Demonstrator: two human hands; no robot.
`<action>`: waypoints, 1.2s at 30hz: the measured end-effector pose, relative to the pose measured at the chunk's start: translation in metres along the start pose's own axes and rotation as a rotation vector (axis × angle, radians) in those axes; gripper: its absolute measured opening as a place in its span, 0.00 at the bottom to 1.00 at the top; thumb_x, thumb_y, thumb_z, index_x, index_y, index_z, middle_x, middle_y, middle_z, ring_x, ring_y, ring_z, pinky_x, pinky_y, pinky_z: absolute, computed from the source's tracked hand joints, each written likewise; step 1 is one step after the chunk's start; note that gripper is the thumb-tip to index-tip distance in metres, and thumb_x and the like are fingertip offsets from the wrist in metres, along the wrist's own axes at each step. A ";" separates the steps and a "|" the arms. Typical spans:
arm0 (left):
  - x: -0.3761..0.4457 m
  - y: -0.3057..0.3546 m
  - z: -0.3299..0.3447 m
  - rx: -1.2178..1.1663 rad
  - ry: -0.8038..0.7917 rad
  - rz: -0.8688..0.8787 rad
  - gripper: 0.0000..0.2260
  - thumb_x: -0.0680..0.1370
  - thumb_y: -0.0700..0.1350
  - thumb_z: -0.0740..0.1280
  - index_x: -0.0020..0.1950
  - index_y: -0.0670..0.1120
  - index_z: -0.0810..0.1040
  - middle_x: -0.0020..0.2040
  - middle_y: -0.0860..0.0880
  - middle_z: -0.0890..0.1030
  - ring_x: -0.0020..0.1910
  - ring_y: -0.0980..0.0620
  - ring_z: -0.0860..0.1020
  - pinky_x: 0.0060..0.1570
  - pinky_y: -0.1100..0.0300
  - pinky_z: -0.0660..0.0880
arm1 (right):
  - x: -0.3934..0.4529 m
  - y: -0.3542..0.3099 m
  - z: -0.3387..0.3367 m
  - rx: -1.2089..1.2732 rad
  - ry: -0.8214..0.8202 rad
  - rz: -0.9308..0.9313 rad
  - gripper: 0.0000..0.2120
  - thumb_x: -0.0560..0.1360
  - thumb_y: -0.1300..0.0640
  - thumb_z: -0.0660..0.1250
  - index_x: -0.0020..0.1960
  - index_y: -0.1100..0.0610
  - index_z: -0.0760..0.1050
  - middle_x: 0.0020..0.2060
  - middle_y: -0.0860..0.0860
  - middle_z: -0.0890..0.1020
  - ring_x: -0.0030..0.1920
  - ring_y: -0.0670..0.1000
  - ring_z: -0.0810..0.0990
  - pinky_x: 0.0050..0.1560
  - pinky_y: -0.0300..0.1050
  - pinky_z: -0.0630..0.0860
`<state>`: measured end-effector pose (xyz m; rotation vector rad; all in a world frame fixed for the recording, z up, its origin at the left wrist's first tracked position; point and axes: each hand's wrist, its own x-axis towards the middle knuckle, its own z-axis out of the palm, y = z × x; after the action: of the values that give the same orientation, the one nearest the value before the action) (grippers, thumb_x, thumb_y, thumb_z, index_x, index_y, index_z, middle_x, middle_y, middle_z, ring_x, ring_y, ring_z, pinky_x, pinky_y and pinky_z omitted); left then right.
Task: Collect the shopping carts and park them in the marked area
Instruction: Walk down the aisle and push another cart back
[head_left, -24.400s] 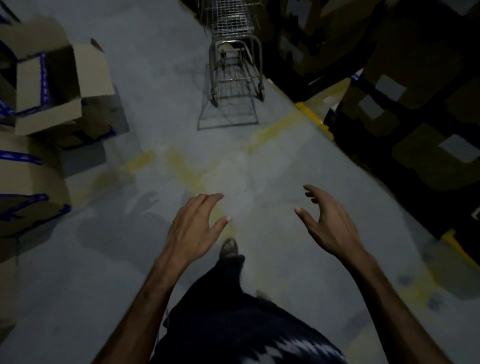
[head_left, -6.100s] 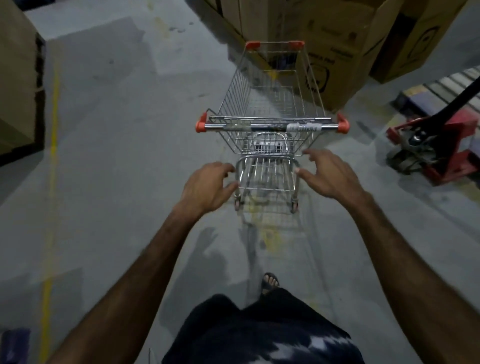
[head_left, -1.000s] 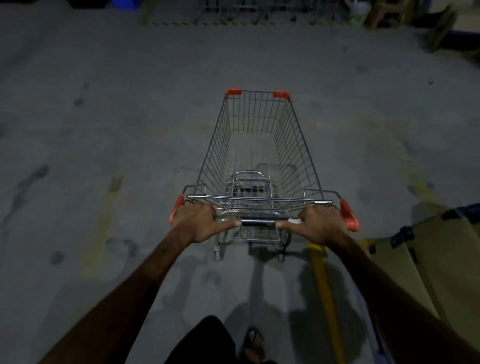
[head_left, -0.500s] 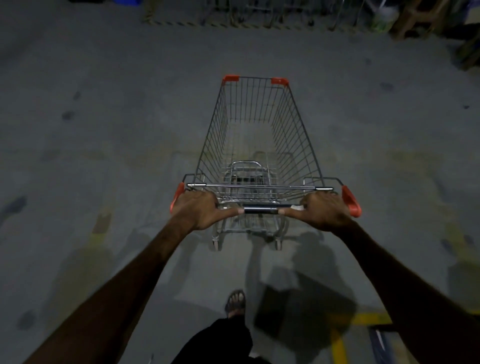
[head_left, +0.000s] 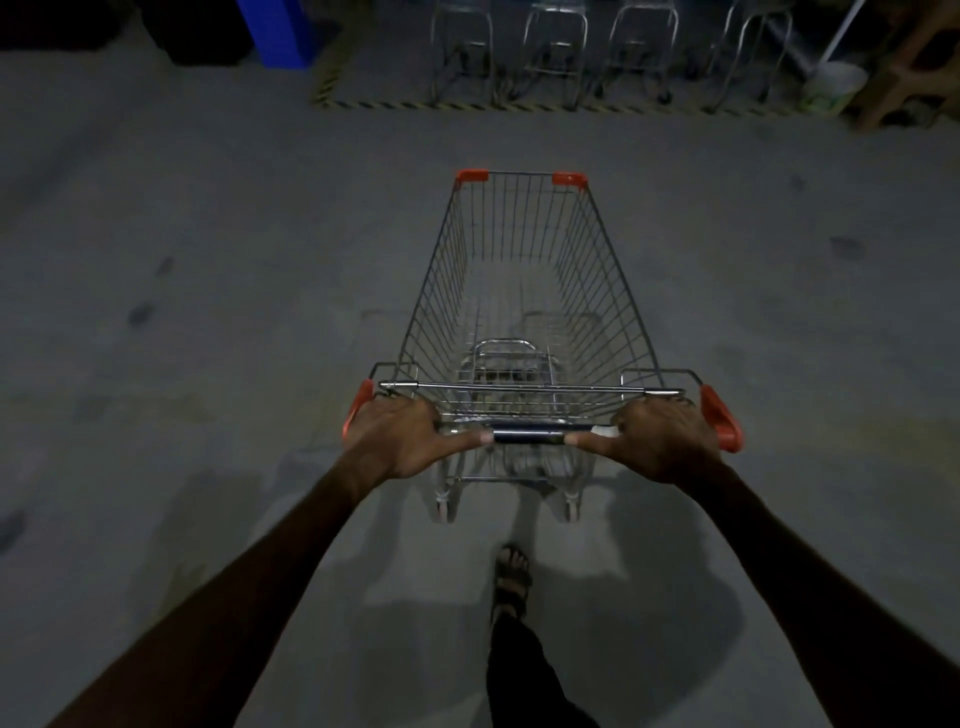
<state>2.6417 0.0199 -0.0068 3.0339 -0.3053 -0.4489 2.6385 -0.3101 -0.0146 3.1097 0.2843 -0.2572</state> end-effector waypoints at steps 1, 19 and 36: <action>0.026 -0.004 -0.009 -0.001 -0.008 -0.007 0.47 0.67 0.88 0.43 0.40 0.52 0.84 0.48 0.52 0.87 0.58 0.50 0.83 0.79 0.35 0.52 | 0.030 0.007 -0.004 -0.002 0.016 -0.016 0.45 0.64 0.11 0.44 0.32 0.50 0.77 0.29 0.43 0.74 0.36 0.49 0.78 0.46 0.45 0.77; 0.463 -0.148 -0.153 -0.026 0.022 -0.127 0.46 0.65 0.89 0.42 0.41 0.55 0.83 0.53 0.52 0.87 0.61 0.49 0.82 0.79 0.38 0.52 | 0.542 0.042 -0.090 -0.076 0.095 -0.175 0.53 0.62 0.10 0.37 0.35 0.52 0.83 0.34 0.48 0.85 0.40 0.50 0.86 0.48 0.46 0.78; 0.858 -0.342 -0.297 -0.059 0.011 -0.155 0.42 0.71 0.86 0.48 0.55 0.55 0.86 0.59 0.51 0.86 0.65 0.48 0.80 0.80 0.38 0.52 | 1.015 0.007 -0.168 -0.038 0.057 -0.183 0.53 0.61 0.10 0.37 0.40 0.49 0.86 0.43 0.47 0.87 0.50 0.52 0.86 0.55 0.49 0.78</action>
<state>3.5967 0.1891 0.0062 3.0127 -0.0546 -0.4417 3.6513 -0.1306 -0.0154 3.0586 0.5698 -0.1615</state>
